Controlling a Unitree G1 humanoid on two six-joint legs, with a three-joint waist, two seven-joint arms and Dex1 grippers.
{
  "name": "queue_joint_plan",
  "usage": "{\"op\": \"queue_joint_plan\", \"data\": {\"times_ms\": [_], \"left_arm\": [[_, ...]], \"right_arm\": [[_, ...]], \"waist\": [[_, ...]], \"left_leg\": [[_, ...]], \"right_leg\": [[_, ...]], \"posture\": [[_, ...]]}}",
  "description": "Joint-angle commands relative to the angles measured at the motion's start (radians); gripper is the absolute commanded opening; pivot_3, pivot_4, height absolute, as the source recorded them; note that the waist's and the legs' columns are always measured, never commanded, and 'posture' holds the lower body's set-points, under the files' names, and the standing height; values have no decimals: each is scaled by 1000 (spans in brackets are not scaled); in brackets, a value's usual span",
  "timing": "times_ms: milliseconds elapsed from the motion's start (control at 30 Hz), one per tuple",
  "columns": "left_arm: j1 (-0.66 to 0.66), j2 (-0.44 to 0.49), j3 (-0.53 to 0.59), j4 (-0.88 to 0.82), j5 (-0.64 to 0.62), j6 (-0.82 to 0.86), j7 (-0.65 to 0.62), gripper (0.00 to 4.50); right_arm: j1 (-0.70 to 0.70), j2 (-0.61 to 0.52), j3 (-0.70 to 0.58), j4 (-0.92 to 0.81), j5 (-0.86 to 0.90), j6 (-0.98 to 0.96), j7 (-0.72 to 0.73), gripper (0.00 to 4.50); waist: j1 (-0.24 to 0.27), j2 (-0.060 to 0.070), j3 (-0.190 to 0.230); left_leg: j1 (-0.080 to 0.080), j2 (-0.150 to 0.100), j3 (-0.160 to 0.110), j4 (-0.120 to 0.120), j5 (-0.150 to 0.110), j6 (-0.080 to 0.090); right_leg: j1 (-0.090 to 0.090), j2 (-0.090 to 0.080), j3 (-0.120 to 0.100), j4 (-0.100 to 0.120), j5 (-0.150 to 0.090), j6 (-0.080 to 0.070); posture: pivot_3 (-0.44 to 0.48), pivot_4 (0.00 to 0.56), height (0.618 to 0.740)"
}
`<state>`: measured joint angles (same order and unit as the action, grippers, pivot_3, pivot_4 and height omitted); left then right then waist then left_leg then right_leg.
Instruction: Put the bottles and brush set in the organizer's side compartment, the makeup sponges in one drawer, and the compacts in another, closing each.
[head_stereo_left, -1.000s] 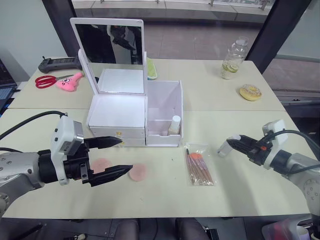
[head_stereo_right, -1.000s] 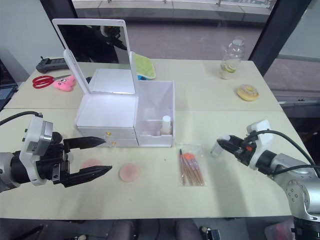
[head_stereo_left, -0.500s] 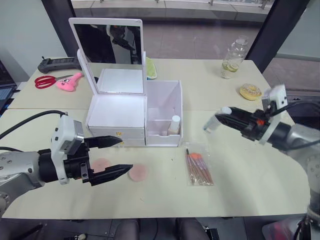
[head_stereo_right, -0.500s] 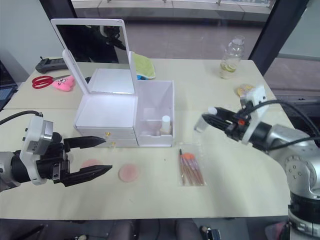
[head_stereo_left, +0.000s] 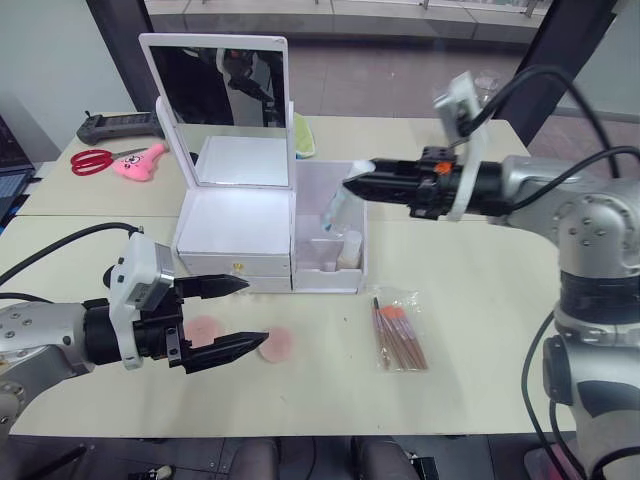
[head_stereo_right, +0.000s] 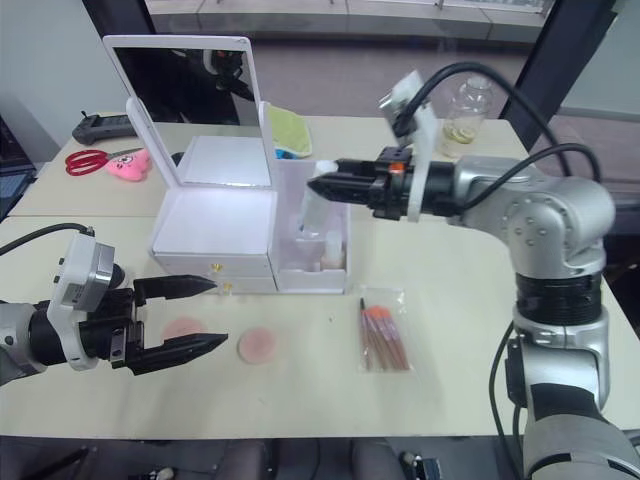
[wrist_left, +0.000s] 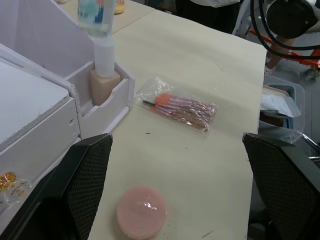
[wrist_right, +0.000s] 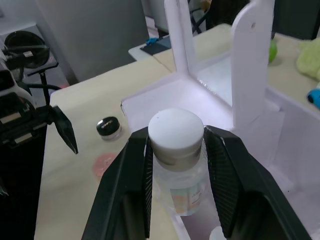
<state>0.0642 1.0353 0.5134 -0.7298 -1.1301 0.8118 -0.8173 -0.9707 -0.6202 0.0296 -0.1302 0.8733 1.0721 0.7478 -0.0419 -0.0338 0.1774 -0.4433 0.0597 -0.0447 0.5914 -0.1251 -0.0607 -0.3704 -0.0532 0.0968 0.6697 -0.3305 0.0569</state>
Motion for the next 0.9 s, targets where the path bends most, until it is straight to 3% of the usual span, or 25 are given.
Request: {"op": "queue_joint_plan", "data": {"times_ms": [33, 467, 900], "left_arm": [[14, 4, 48, -28, -24, 0, 8, 4500], [47, 10, 90, -53, -58, 1, 46, 4500], [36, 19, 101, -55, -88, 2, 79, 4500]], "right_arm": [[-37, 24, 44, 17, -75, -79, 44, 1253], [-43, 129, 253, 209, -413, -364, 182, 1253], [-3, 192, 315, 254, -553, -424, 244, 1253]], "waist": [[-1, 0, 0], [-2, 0, 0], [-2, 0, 0]], "left_leg": [[0, 0, 0, 0, 0, 0], [0, 1, 0, 0, 0, 0], [1, 2, 0, 0, 0, 0]], "right_leg": [[-1, 0, 0, 2, 0, 0], [-2, 1, 0, 5, 0, 0], [-2, 2, 0, 5, 0, -1]], "posture": [[0, 150, 740], [0, 150, 740], [0, 150, 740]]}}
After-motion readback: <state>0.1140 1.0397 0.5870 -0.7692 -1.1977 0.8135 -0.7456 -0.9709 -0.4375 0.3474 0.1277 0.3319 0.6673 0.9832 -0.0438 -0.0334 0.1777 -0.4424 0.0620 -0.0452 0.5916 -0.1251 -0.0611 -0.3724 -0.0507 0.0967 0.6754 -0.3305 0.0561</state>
